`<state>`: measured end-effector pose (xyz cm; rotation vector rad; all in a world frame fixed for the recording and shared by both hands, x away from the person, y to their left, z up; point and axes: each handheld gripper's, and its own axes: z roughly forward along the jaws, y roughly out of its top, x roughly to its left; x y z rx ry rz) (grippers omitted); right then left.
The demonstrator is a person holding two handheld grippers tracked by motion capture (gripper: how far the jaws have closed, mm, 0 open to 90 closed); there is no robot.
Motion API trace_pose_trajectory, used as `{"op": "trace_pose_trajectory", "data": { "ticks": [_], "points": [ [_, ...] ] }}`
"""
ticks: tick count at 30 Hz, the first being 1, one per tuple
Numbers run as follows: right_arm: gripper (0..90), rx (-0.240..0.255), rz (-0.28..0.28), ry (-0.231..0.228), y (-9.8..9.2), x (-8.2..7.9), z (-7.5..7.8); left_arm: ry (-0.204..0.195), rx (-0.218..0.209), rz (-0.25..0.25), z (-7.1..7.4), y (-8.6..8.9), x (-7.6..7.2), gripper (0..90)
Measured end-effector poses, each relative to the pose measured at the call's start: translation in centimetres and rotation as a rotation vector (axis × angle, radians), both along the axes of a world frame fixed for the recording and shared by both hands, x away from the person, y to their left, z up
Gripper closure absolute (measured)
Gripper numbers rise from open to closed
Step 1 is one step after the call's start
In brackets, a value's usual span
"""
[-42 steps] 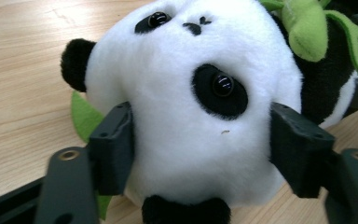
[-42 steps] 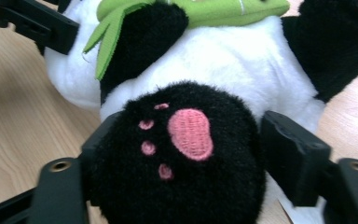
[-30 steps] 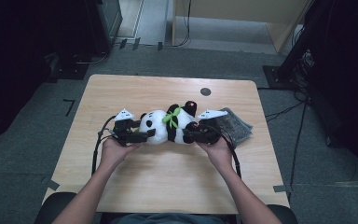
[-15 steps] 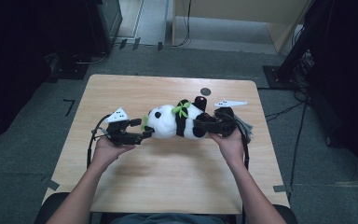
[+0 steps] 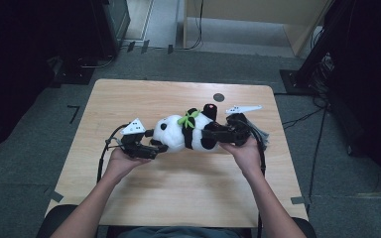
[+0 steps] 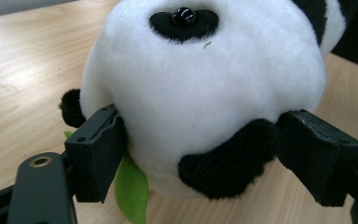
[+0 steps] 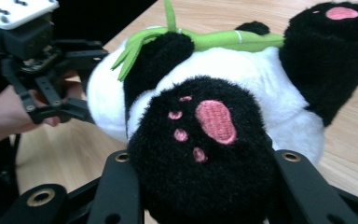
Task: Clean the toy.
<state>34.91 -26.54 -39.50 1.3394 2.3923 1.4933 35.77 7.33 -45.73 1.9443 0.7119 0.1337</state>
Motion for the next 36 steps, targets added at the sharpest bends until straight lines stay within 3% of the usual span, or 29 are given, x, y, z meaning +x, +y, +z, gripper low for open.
{"op": "trace_pose_trajectory", "data": {
  "ticks": [3, 9, 11, 15, 19, 23, 31, 36],
  "points": [
    [62.4, 0.016, 0.011, 0.006, 0.2, -0.1, 0.0, 0.016, -0.014, 0.015, 0.0, -0.2, 0.1, 15.7],
    [63.1, 0.007, 0.039, 0.016, 1.1, -0.3, -0.3, -0.001, 0.026, 0.044, -0.2, -0.5, -0.1, 17.3],
    [63.1, 0.016, 0.037, 0.017, 1.1, -0.3, -0.4, -0.014, 0.029, 0.054, 0.0, -0.4, -0.2, 23.8],
    [62.0, 0.016, 0.030, 0.015, 1.1, -0.2, -0.5, 0.012, 0.041, 0.072, 0.5, -0.1, -0.3, 44.0],
    [57.1, -0.042, 0.018, 0.000, 0.9, 0.0, -0.9, 0.051, 0.071, 0.067, 0.7, -0.3, -0.4, 58.9],
    [50.2, -0.066, 0.006, 0.006, 0.8, 0.1, -1.4, 0.085, 0.073, 0.065, 0.9, -0.2, -0.3, 64.0],
    [31.9, -0.027, 0.024, -0.090, -0.1, 0.1, -1.6, 0.117, 0.033, 0.075, 1.6, 0.7, 0.0, 66.6],
    [29.0, -0.022, 0.029, -0.144, -1.3, -0.2, -1.7, 0.142, 0.022, 0.101, 2.1, 1.8, 0.4, 66.5]
  ]
}}
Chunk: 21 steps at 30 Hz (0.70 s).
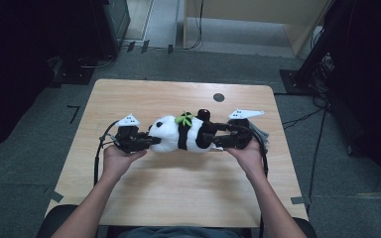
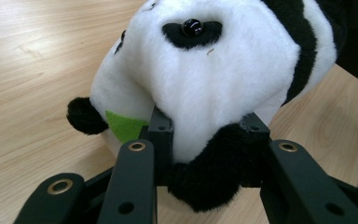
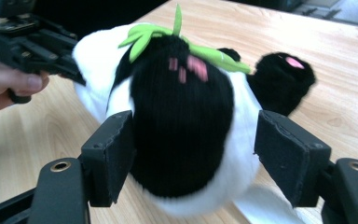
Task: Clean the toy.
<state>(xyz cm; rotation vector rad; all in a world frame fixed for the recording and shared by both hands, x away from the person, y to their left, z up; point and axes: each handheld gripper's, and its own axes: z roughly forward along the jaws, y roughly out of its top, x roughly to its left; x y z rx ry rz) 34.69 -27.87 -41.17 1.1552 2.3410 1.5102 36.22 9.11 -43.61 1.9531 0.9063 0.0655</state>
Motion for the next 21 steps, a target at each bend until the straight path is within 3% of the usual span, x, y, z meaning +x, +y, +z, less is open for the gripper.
{"op": "trace_pose_trajectory", "data": {
  "ticks": [3, 7, 10, 14, 16, 21],
  "points": [
    [24.9, 0.017, 0.026, -0.044, -0.1, -0.3, -0.3, 0.018, -0.026, 0.006, 0.4, 0.5, 0.2, 66.1],
    [15.1, 0.003, 0.065, -0.066, 0.7, -0.5, -1.2, 0.017, -0.042, -0.012, 1.1, 0.2, 0.0, 64.9],
    [12.9, -0.004, 0.080, -0.073, 1.2, -0.5, -1.6, 0.022, -0.045, -0.036, 1.5, -0.3, -0.2, 64.6],
    [13.7, -0.011, 0.069, -0.092, 1.6, -0.5, -1.8, 0.086, -0.051, -0.020, 1.5, -0.7, -0.2, 64.6],
    [14.1, -0.007, 0.067, -0.120, 1.8, -0.5, -1.9, 0.098, -0.058, -0.008, 1.5, -0.8, -0.2, 64.5],
    [21.6, -0.106, 0.077, -0.123, 2.9, -0.5, -2.4, 0.108, -0.036, 0.005, 1.4, -1.0, -0.2, 63.2]
  ]
}}
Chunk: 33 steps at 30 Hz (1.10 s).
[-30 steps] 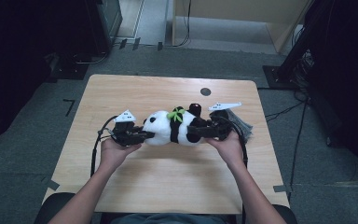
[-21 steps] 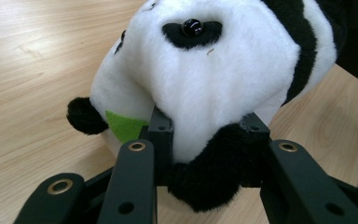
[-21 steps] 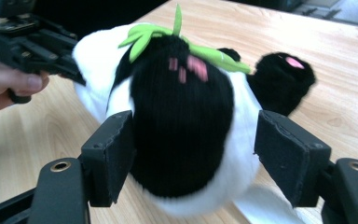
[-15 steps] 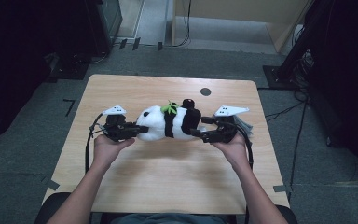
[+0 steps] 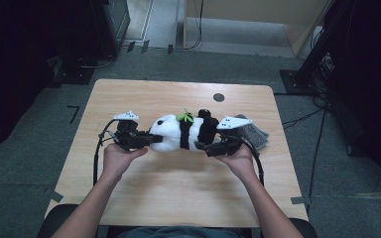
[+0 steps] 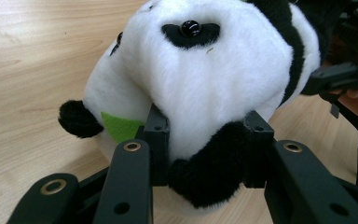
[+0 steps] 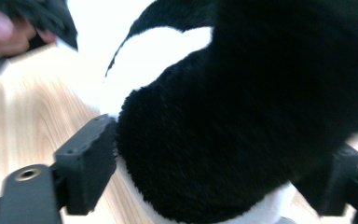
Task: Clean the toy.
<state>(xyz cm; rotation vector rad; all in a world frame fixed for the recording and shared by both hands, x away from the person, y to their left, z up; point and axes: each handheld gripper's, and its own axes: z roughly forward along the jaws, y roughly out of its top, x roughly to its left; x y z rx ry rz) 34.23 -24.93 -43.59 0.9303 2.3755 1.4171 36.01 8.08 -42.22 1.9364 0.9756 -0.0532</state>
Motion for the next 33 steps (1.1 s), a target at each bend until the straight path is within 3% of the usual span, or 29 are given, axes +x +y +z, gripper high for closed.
{"op": "trace_pose_trajectory", "data": {
  "ticks": [3, 5, 8, 11, 13, 18, 25, 30, 33],
  "points": [
    [34.3, -0.066, -0.021, 0.012, 0.5, -0.1, -0.1, 0.007, 0.007, 0.002, -0.2, -0.2, 0.0, 62.4],
    [41.8, -0.057, -0.046, 0.038, 0.4, -0.1, 0.2, -0.002, 0.012, 0.012, -0.2, -0.3, 0.0, 59.9],
    [49.3, -0.045, -0.066, 0.095, 0.2, 0.0, 0.9, -0.053, 0.046, 0.026, -0.3, -0.7, -0.2, 48.3],
    [50.5, -0.044, -0.080, 0.128, -0.1, 0.3, 1.4, -0.127, 0.026, 0.019, -0.5, -0.6, -0.5, 35.9],
    [50.8, -0.024, -0.090, 0.154, -0.5, 0.5, 1.5, -0.141, 0.003, 0.009, -0.6, -0.4, -0.4, 29.5],
    [50.7, -0.007, -0.126, 0.198, -1.4, 1.0, 1.7, -0.224, 0.016, -0.015, -0.7, 0.3, -0.7, 28.6],
    [50.3, 0.070, -0.174, 0.212, -3.1, 1.1, 2.6, -0.236, 0.013, -0.061, -1.4, 0.2, -1.0, 29.2],
    [50.3, 0.118, -0.141, 0.234, -3.1, 0.8, 3.3, -0.281, -0.003, -0.086, -2.0, -0.4, -1.2, 27.9],
    [50.7, 0.138, -0.099, 0.258, -2.9, 0.7, 3.6, -0.303, -0.008, -0.087, -2.3, -0.6, -1.1, 18.1]
  ]
}}
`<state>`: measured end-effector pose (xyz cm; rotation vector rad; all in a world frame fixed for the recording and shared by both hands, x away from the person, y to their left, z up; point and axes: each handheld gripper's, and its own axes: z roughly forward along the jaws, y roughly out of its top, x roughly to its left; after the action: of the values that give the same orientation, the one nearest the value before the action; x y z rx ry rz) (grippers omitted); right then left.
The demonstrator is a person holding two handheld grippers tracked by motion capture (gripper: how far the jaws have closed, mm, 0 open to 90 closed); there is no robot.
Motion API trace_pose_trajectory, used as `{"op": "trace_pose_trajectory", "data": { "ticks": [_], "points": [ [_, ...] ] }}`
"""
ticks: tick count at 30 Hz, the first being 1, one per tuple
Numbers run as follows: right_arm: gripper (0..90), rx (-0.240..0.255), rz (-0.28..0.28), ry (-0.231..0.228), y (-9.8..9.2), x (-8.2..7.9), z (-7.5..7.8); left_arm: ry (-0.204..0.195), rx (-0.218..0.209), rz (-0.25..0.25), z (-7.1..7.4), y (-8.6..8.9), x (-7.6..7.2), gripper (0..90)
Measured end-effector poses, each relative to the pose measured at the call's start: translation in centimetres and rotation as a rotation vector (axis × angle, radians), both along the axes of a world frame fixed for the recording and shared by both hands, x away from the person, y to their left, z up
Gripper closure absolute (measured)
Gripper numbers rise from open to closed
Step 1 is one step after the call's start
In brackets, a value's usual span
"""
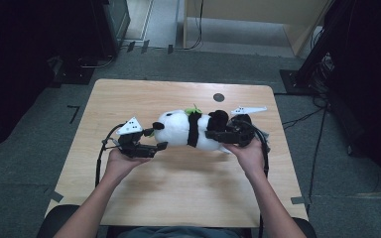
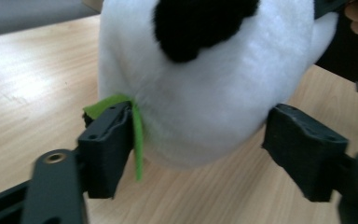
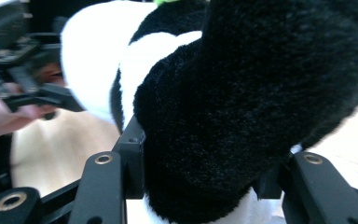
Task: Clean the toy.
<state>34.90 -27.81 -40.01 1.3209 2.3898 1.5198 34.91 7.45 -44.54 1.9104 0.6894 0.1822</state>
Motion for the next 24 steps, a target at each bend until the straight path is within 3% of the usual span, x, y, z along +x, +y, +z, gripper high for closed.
{"op": "trace_pose_trajectory", "data": {
  "ticks": [4, 7, 9, 12, 14, 16, 19, 23, 24],
  "points": [
    [52.0, 0.016, 0.068, 0.014, 0.5, -0.2, 0.1, 0.006, 0.023, -0.004, -0.5, -0.5, 0.1, 9.5],
    [52.5, 0.013, 0.089, 0.023, 0.9, -0.3, 0.1, 0.023, 0.045, 0.006, -0.9, -1.0, 0.1, 9.8],
    [52.6, 0.006, 0.090, 0.025, 1.0, -0.4, 0.0, 0.034, 0.052, 0.013, -0.9, -1.0, 0.1, 15.6],
    [52.0, 0.016, 0.082, 0.038, 1.1, -0.3, -0.4, 0.047, 0.052, 0.031, -0.5, -0.9, 0.0, 33.4],
    [50.1, -0.007, 0.078, 0.027, 1.2, -0.3, -0.7, 0.075, 0.083, 0.039, -0.2, -1.0, -0.1, 41.8],
    [48.5, -0.035, 0.082, 0.019, 1.5, -0.3, -1.0, 0.067, 0.104, 0.048, -0.1, -1.1, -0.3, 46.7],
    [38.7, -0.060, 0.073, -0.003, 1.5, -0.2, -1.3, 0.057, 0.097, 0.054, 0.3, -0.9, -0.5, 53.6],
    [27.8, -0.053, 0.066, -0.034, 1.0, -0.2, -1.5, 0.064, 0.086, 0.059, 0.7, -0.8, -0.3, 56.7],
    [27.1, -0.049, 0.071, -0.044, 0.8, -0.1, -1.5, 0.083, 0.073, 0.061, 0.8, -0.6, -0.2, 56.7]
  ]
}}
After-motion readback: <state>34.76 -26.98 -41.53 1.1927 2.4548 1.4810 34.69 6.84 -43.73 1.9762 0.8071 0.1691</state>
